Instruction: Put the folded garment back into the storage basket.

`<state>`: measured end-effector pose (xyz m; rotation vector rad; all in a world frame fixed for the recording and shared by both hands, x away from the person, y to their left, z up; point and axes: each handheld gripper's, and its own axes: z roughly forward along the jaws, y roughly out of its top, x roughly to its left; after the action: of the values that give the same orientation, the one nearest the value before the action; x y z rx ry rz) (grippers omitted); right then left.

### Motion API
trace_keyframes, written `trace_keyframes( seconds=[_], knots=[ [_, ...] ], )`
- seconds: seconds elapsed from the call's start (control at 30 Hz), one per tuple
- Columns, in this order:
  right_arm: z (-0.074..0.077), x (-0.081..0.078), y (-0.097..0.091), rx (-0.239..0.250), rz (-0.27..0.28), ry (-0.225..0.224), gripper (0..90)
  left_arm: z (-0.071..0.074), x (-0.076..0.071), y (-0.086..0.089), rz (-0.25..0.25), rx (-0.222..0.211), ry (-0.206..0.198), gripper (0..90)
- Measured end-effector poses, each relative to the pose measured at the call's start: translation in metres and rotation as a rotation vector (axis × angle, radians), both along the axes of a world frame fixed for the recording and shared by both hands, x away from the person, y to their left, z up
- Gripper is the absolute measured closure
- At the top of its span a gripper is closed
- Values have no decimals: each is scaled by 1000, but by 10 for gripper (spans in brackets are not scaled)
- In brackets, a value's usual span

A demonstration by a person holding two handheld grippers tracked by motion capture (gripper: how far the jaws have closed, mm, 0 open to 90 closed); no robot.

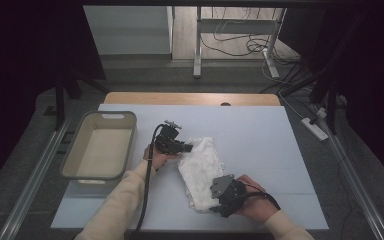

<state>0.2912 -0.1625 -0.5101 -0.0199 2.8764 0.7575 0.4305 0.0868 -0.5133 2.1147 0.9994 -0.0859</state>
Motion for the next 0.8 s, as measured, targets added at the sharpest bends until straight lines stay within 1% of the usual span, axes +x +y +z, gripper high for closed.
trace_keyframes(
  seconds=[0.07,0.1,0.13,0.2,0.23,0.3,0.33,0.43,0.47,0.5,0.53,0.57,0.6,0.67,0.7,0.73,0.77,0.8],
  knots=[
    [0,1,0,6,-2,5,350,0,0,0,0,-1,0,740],
    [0,1,0,4,-3,6,380,0,0,0,0,-2,0,740],
    [1,1,1,4,-1,6,442,0,0,0,0,-3,0,740],
    [1,1,2,6,2,5,475,0,0,0,0,-3,-1,740],
    [1,1,1,9,-3,5,510,0,0,0,-1,-3,-1,740],
    [1,2,1,17,-21,-10,607,0,0,0,-1,-2,-1,740],
    [1,2,1,18,-31,-27,647,1,0,0,-1,-3,-1,740],
    [1,3,1,23,-47,-36,713,1,0,0,-1,-3,-1,740],
    [2,4,0,30,-57,-23,736,1,0,0,-1,-4,-2,740],
    [2,4,0,30,-57,-23,736,1,0,0,-1,-4,-2,740],
    [2,5,-1,43,-66,-9,754,1,0,0,-1,-4,-2,740],
    [2,6,-2,59,-78,11,766,2,0,0,-1,-5,-2,741],
    [3,9,-4,84,-98,48,783,2,0,0,-2,-5,-3,741],
    [3,11,-6,109,-123,82,793,2,0,1,-4,-9,-4,742],
    [3,11,-6,109,-123,82,793,3,-1,0,-3,-12,-6,742],
    [3,13,-7,128,-140,100,795,4,-1,0,-4,-10,-8,743],
    [3,13,-7,128,-140,100,795,4,-1,0,-5,-10,-10,743],
    [4,13,-7,145,-151,110,797,4,-1,0,-5,-10,-11,743]
  ],
)
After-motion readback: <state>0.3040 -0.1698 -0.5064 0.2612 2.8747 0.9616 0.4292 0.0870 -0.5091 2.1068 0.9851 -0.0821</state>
